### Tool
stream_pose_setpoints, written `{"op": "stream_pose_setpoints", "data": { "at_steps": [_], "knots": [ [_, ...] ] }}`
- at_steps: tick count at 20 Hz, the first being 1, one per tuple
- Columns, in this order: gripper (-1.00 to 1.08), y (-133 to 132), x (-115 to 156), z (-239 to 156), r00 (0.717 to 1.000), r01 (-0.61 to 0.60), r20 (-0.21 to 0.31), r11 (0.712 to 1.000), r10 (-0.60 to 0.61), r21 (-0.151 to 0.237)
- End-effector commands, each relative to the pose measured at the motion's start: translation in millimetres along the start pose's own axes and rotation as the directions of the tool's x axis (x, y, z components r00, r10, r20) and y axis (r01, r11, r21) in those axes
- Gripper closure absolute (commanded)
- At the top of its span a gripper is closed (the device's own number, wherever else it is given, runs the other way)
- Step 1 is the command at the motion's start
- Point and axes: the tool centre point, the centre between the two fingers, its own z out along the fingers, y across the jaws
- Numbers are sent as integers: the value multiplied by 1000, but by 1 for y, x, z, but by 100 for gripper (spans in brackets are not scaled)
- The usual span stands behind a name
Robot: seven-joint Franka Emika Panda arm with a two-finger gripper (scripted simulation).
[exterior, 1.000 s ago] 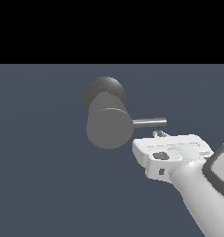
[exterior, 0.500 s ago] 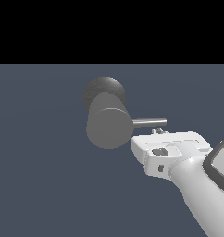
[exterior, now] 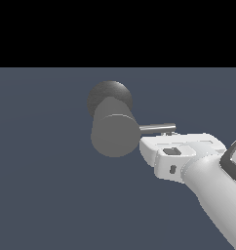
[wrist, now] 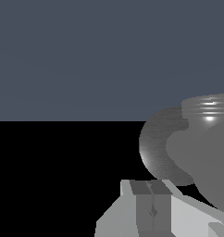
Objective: Turn on the faucet by rotating a designated handle.
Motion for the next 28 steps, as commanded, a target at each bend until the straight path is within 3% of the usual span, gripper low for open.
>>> {"op": "stream_pose_setpoints", "data": {
  "at_steps": [1,4,5,28],
  "knots": [
    [108,-2,-27,0,1000,11,29,1000,-11,3],
    [108,-2,-34,0,1000,11,29,1000,-11,3],
    [108,-1,-6,0,1000,-1,-11,1000,1,0],
    [108,16,-95,-2,1000,10,27,1000,-10,3]
  ]
}}
